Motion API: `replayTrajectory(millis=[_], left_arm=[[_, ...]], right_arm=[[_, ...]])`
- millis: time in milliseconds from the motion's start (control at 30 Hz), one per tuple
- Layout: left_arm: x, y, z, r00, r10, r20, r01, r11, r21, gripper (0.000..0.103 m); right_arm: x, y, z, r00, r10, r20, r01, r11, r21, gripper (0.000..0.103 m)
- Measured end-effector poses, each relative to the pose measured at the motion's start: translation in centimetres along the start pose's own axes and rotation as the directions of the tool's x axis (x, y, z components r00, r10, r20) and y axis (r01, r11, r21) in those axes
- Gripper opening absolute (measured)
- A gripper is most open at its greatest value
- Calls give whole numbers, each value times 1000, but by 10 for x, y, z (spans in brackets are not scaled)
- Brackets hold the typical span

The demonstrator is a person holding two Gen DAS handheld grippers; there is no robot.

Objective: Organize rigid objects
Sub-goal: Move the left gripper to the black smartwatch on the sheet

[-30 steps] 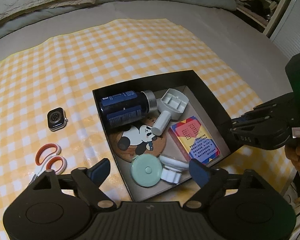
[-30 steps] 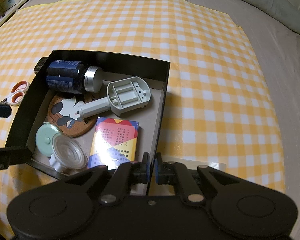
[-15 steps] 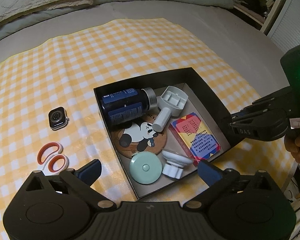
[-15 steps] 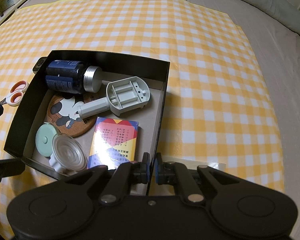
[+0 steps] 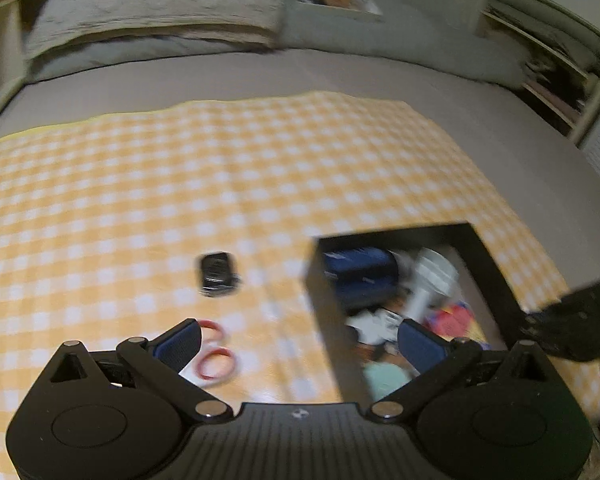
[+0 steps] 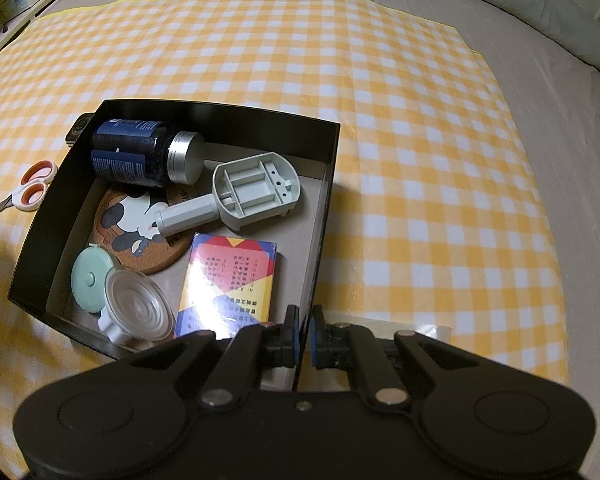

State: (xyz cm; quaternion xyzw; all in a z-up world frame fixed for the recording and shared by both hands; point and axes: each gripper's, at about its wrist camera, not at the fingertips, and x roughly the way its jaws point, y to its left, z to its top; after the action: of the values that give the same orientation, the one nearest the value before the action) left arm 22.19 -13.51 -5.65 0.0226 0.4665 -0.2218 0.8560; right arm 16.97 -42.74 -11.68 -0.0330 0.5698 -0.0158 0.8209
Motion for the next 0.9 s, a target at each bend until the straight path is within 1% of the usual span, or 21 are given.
replayTrajectory(millis=[133,267,467,567,600,667,733,800,900], left_arm=[[5,26,4,998,57,-6,-57,996,-64,103],[13,46,4,995,99,-27,-101,992,-74,103],[26,67,2,996,67,-57,-72,994,-84,103],[34,70,-1,995,63,-72,-69,995,-77,101],[36,70,-1,995,67,-72,-72,995,-68,100],[40,70,0,996,73,-53,-76,996,-42,89],[45,70,3,997,71,-43,-72,997,-24,85],[52,70,7,997,72,-40,-73,997,-20,84],[65,69,16,997,56,-49,-60,996,-68,84]], right_arm=[[0,-1,0,1000,-1,0,1,1000,-1,6],[0,-1,-1,1000,-1,-1,1,1000,0,6],[0,0,0,1000,-1,-1,1,1000,0,6],[0,0,0,1000,-1,-1,1,1000,0,6],[0,-1,0,1000,0,-1,0,1000,0,6],[0,0,0,1000,0,-1,0,1000,0,6],[0,-2,0,1000,3,-1,-3,1000,4,6],[1,-1,0,1000,5,-1,-5,1000,8,6],[1,0,-1,1000,4,-2,-4,1000,9,6]])
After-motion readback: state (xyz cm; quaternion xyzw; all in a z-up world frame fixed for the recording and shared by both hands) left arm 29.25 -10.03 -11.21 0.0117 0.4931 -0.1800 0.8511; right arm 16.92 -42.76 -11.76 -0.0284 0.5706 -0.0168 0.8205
